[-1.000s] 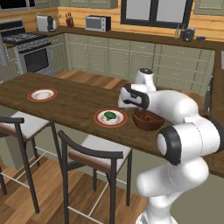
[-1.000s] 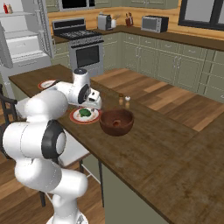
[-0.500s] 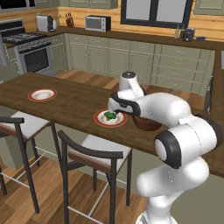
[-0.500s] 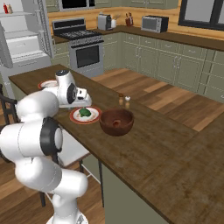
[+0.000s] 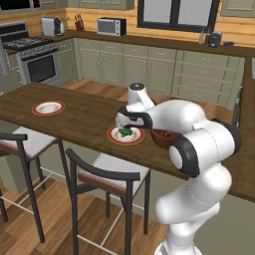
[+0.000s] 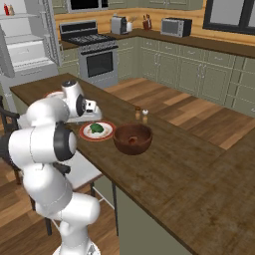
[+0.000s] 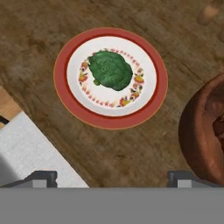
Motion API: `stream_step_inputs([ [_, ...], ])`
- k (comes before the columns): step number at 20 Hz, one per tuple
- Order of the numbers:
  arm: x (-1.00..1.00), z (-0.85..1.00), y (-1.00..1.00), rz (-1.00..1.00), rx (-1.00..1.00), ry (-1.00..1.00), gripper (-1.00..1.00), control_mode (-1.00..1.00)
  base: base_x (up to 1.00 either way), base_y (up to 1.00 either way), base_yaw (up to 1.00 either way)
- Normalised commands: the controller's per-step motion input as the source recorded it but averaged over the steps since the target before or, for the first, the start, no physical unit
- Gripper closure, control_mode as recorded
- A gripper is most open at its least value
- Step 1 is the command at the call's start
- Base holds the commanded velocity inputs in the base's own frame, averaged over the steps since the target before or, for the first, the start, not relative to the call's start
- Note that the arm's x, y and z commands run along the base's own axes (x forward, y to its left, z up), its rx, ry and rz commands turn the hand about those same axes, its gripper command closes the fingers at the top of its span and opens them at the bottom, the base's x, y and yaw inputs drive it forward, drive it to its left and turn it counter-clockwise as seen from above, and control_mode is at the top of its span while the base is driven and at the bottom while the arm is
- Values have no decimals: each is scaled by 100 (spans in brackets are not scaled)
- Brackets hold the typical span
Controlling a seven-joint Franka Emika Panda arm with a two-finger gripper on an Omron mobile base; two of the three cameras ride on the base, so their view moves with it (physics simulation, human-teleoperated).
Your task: Pick the chicken drumstick and broccoli from their plates and place them in the bowl. Then put the bowl in the fridge.
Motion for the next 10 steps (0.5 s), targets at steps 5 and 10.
stream_step_inputs([
  [5, 38, -17, 29, 0, -2, 0, -100, -100, 0, 0, 0],
  [10, 35, -8, 6, 0, -1, 1, -100, -100, 0, 0, 0],
])
